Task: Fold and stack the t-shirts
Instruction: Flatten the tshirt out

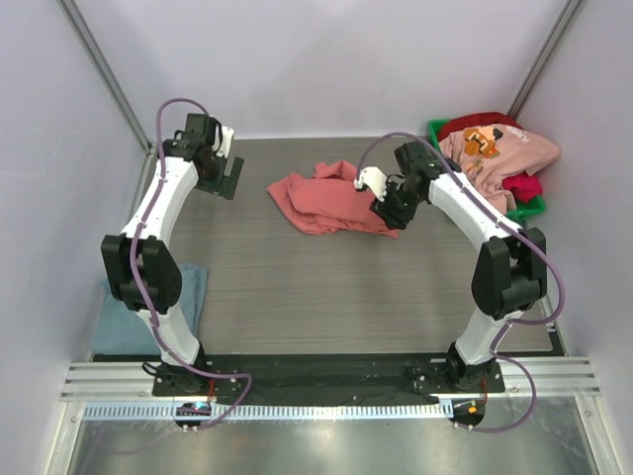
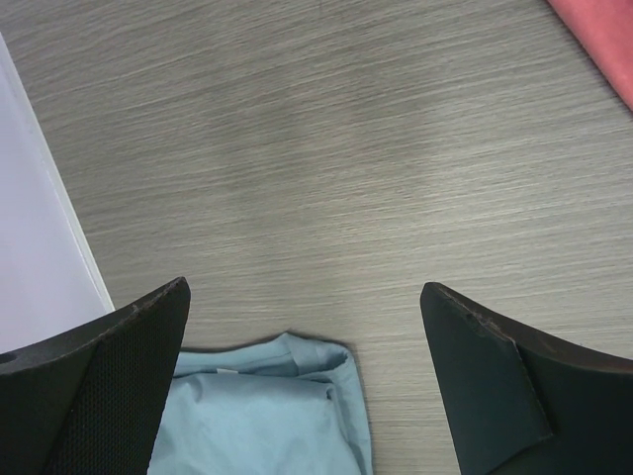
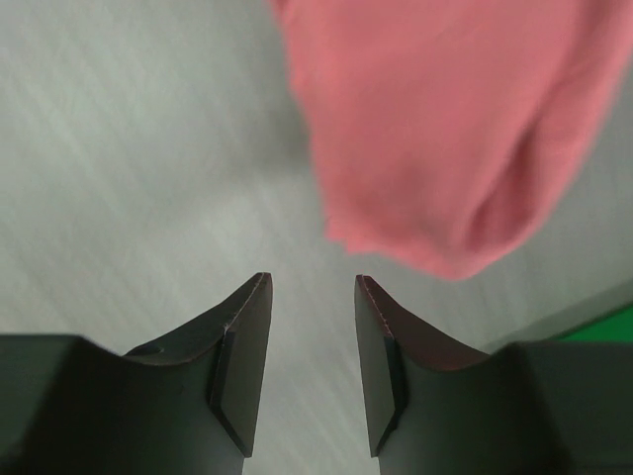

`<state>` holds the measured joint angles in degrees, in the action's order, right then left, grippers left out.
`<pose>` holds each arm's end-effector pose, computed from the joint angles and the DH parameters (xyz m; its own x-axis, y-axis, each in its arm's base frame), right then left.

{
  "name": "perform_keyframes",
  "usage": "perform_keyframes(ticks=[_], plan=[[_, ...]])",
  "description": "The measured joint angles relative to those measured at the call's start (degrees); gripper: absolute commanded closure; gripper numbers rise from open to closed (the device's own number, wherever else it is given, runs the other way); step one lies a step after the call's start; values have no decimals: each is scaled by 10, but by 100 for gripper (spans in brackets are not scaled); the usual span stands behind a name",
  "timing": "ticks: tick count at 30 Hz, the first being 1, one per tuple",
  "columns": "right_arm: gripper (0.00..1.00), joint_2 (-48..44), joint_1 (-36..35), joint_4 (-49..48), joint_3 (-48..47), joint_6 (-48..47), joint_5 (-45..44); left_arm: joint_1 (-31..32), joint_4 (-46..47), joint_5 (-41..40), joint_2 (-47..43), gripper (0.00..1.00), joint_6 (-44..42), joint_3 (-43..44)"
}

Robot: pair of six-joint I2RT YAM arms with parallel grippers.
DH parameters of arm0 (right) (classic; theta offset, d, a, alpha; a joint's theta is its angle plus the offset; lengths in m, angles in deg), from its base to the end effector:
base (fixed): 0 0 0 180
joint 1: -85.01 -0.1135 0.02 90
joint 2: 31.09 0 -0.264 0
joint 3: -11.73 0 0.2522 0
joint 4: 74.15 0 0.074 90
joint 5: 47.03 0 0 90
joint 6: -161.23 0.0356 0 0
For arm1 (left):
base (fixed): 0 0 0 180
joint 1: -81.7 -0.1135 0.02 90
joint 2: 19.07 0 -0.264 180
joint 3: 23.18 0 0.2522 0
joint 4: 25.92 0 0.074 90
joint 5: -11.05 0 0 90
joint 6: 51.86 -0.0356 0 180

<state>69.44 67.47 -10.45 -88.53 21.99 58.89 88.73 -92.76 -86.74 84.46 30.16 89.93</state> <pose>0.3479 0.1202 0.2746 -0.2529 -0.8439 -0.4732 -0.9131 0.3699 -0.1715 0.3872 -0.0429 0.3202 -0.8200 0.2397 -0.5198 0.1639 0.9684 0.1880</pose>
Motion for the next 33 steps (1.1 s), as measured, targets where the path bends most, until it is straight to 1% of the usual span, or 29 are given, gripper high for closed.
perform_keyframes(ticks=[4,10,20,29,33], plan=[[56,-13,3,42,45,-34,8,0,0,-3,-2,0,0,-2],[55,-4,0,39,79,-46,-1,0,-3,-9,-2,0,-2,-2],[50,116,2,-10,38,-37,-30,0,-5,-19,-2,0,-6,-2],[50,145,15,-45,16,-29,-51,0,-5,-23,-2,0,-13,-2],[56,157,24,-62,16,-20,-59,0,-5,-23,2,0,-13,-1]])
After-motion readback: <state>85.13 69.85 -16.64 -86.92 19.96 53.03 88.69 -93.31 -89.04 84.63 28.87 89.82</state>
